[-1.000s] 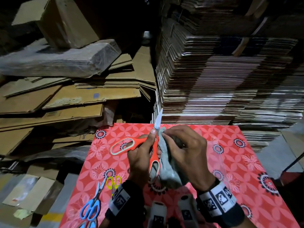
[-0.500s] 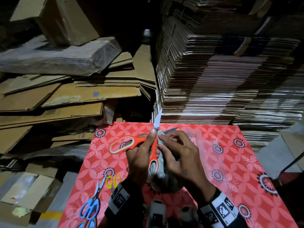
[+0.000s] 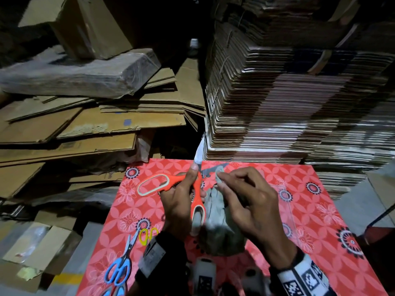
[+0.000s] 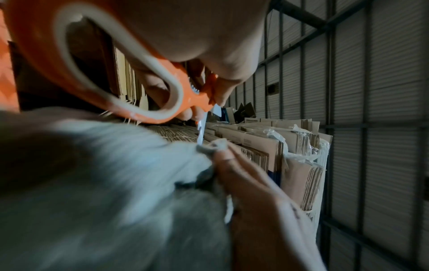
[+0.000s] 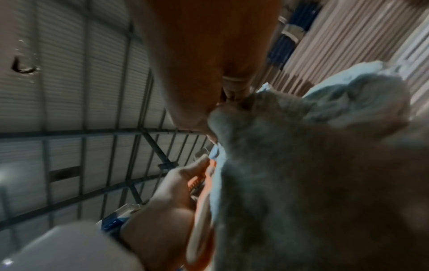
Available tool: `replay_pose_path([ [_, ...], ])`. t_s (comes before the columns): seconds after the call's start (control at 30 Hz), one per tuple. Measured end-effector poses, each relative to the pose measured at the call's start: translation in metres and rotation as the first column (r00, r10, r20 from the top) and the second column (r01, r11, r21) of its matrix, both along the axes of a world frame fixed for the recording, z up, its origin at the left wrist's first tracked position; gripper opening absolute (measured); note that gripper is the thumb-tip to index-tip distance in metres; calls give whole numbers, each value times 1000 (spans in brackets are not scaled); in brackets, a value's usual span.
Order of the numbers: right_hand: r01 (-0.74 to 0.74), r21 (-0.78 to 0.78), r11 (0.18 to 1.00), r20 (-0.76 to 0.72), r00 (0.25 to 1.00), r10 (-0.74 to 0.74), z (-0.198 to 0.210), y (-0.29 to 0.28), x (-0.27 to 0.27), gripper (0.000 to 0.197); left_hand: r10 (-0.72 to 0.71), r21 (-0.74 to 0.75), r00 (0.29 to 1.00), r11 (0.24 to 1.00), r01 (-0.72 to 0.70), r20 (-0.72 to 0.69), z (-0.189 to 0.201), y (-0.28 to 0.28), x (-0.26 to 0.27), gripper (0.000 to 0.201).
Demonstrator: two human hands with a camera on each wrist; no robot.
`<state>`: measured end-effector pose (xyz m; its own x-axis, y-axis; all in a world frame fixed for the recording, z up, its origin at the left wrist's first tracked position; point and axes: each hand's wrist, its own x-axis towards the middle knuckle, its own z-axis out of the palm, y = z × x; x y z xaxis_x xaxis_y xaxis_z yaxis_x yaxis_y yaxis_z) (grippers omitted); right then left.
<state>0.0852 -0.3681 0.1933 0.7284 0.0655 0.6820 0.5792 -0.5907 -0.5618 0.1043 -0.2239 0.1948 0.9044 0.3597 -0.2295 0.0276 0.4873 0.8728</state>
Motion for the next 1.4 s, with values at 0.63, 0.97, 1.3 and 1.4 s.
replay_pose_path([
  [0.63,96,8,995,-12,995,-96,-2,3,26,16,-10,84,1000,996,9,13,-3,-8,-4,35],
  [0.97,165,73,984,-89,983,-158,-11,-6,32,17,-9,67,1000,998,10,-15,-11,-10,0,36],
  [1.3,151,46,988,-110,983,-145,-10,-2,29,15,8,114,999,993,-13,44,-16,-11,-2,42],
  [1.4,51,21,998,-108,993,-49,-12,4,20,14,7,147,999,989,-14,49,-14,-9,-2,38],
])
